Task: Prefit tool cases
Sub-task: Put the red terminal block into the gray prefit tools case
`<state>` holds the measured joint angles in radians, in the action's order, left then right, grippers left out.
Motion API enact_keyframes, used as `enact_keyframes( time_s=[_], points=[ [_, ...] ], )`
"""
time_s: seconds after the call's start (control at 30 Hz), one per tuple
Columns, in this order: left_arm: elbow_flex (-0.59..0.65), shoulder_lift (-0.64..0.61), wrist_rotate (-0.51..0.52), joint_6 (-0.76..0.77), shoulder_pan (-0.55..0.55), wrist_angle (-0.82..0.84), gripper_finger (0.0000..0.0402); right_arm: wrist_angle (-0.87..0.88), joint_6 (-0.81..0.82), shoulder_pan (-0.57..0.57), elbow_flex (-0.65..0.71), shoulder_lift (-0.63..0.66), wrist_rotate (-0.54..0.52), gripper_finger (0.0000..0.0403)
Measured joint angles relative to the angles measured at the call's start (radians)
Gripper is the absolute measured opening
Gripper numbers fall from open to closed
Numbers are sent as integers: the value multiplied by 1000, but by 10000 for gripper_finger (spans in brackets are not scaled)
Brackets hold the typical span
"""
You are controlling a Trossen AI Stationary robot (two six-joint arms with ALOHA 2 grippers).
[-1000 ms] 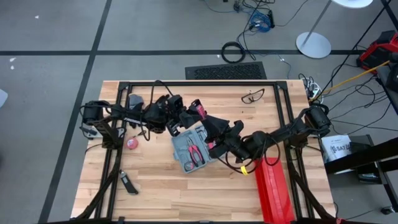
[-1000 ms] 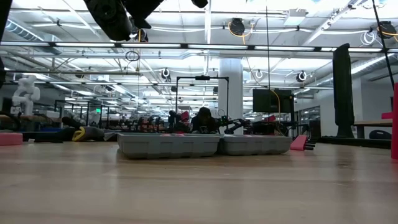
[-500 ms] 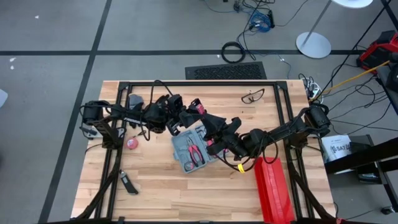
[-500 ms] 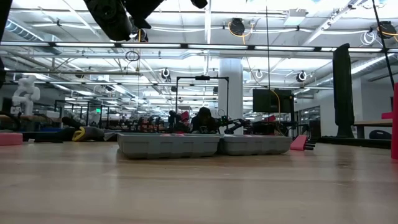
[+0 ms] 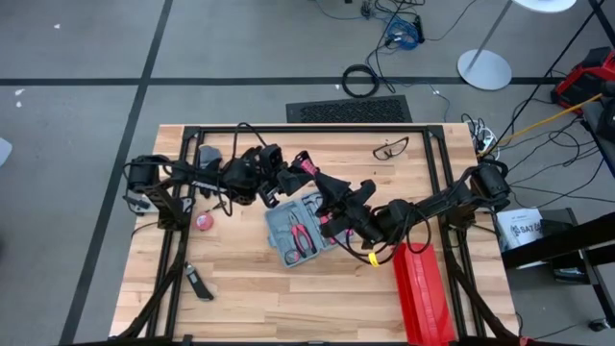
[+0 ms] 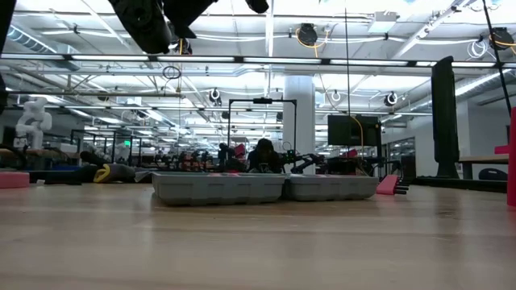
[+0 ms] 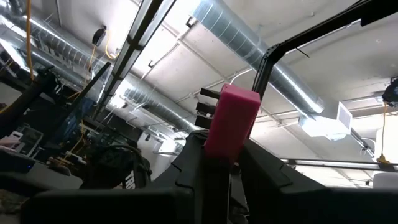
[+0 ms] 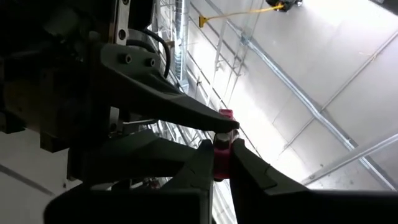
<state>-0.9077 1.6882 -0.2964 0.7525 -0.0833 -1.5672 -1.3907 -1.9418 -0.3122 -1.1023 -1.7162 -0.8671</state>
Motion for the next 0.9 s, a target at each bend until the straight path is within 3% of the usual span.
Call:
enact_keyframes(
  time_s=[0.1, 0.3, 0.47, 0.53, 0.63, 0.73, 0.9],
  points=[
    [0, 1, -9, 25, -17, 11, 88, -29, -17, -15, 0, -3, -49, 22],
    [0, -1, -24, 82, -54, 2, 186, -92, -80, -28, -31, -1, -155, 22],
    [1, -15, -53, 80, -84, 1, 210, -86, -118, -27, -60, -3, -295, 22],
    [1, -57, -93, 103, -164, 2, 212, -72, -111, -27, -44, -3, -394, 22],
    [0, -167, -205, 228, -319, -3, 213, -2, -56, -59, 25, -4, -441, 22],
    [0, -276, -367, 305, -472, 1, 213, 2, -3, -103, 67, -4, -441, 22],
    [0, -412, -519, 308, -637, 58, 214, -71, 71, -120, 102, -27, -442, 22]
  ],
)
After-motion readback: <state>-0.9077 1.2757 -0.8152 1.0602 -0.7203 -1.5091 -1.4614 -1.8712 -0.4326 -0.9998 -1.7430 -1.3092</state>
